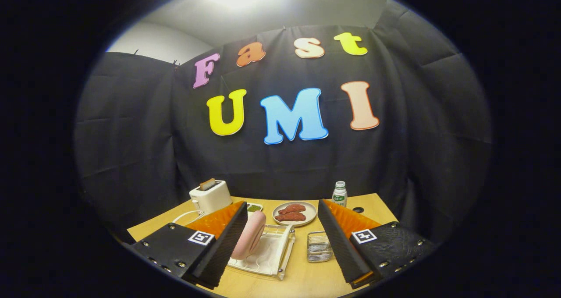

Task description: Take the plate from the dish rack, then take the spoon from the basket and place it into the plate.

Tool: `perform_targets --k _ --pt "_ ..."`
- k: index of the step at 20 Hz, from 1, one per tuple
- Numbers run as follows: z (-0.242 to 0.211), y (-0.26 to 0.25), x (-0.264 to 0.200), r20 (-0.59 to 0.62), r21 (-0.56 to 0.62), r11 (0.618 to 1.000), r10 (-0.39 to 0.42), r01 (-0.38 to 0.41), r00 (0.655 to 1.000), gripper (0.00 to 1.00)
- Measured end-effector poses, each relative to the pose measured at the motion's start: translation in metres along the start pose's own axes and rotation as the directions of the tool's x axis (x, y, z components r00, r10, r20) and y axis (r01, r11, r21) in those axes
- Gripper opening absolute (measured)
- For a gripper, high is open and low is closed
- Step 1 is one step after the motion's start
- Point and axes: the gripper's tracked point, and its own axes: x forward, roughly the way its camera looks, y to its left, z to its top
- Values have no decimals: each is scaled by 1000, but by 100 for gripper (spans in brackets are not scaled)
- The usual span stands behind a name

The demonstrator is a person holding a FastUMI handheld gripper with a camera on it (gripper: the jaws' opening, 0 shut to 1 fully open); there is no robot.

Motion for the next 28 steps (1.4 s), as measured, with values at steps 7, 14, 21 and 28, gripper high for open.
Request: perform_targets --k 7,14,21,28 --pt "-51 40 82 -249 8 995 95 -96 964 99" --pt "-109 55 124 -463 0 993 103 -116 881 85" --pt "-160 64 137 -639 37 995 98 -97 763 74" --pt "-172 57 139 -704 29 999 43 -33 709 55"
